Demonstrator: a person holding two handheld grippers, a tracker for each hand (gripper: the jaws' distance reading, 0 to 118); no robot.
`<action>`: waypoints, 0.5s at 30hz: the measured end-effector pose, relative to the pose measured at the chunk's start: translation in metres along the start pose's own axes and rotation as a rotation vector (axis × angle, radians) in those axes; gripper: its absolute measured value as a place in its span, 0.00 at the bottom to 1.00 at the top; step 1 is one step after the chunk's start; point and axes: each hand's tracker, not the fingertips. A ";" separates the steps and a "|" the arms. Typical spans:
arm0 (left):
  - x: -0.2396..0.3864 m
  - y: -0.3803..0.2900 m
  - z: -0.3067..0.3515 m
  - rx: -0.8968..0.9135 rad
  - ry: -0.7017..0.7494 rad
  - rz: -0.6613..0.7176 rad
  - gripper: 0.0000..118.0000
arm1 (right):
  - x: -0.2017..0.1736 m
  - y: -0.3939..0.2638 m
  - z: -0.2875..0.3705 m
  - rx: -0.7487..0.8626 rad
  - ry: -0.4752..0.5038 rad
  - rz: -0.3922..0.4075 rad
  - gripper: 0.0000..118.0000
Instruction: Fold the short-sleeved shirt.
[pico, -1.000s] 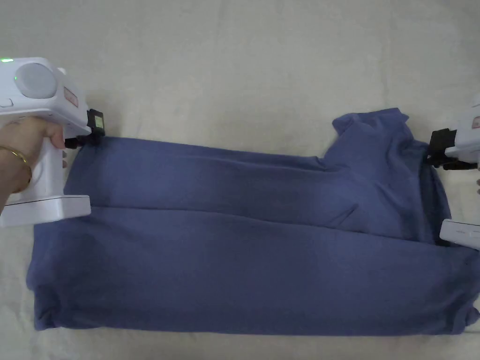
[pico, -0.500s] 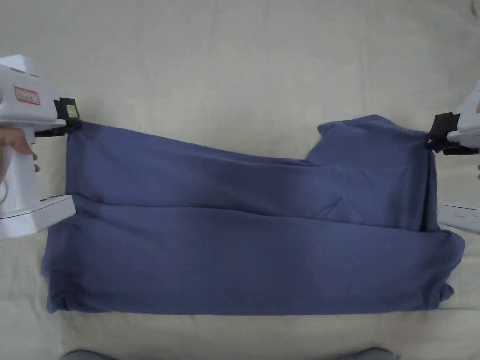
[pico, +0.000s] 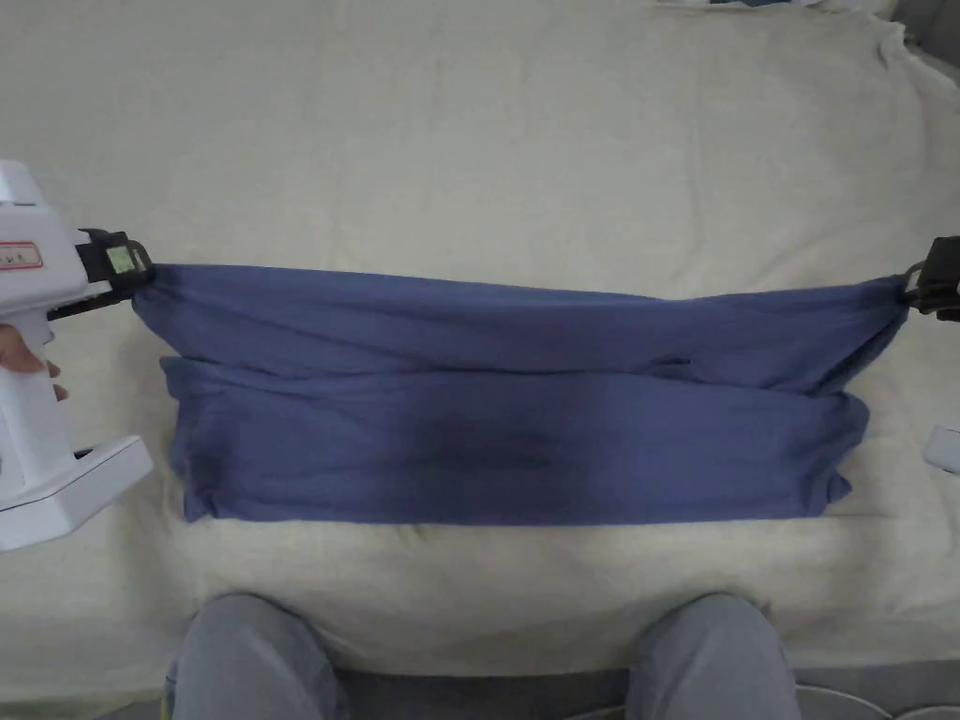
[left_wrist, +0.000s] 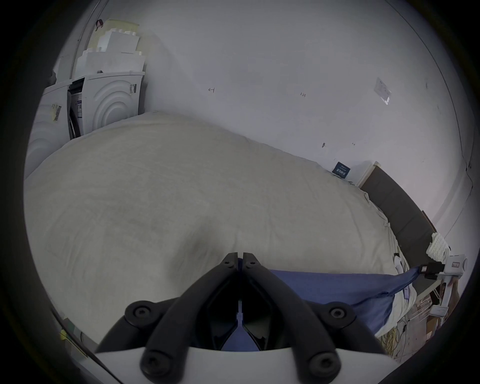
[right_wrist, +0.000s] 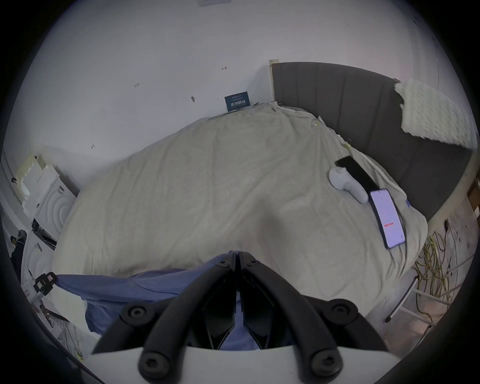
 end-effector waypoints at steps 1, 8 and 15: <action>-0.002 -0.008 0.005 0.001 0.006 0.001 0.00 | 0.004 -0.010 0.005 -0.005 0.003 -0.015 0.01; -0.019 -0.065 0.011 -0.098 0.096 0.029 0.00 | 0.038 -0.075 -0.002 -0.094 -0.040 -0.104 0.01; -0.024 -0.109 -0.003 -0.247 0.180 0.030 0.00 | 0.046 -0.128 -0.030 -0.195 -0.123 -0.142 0.01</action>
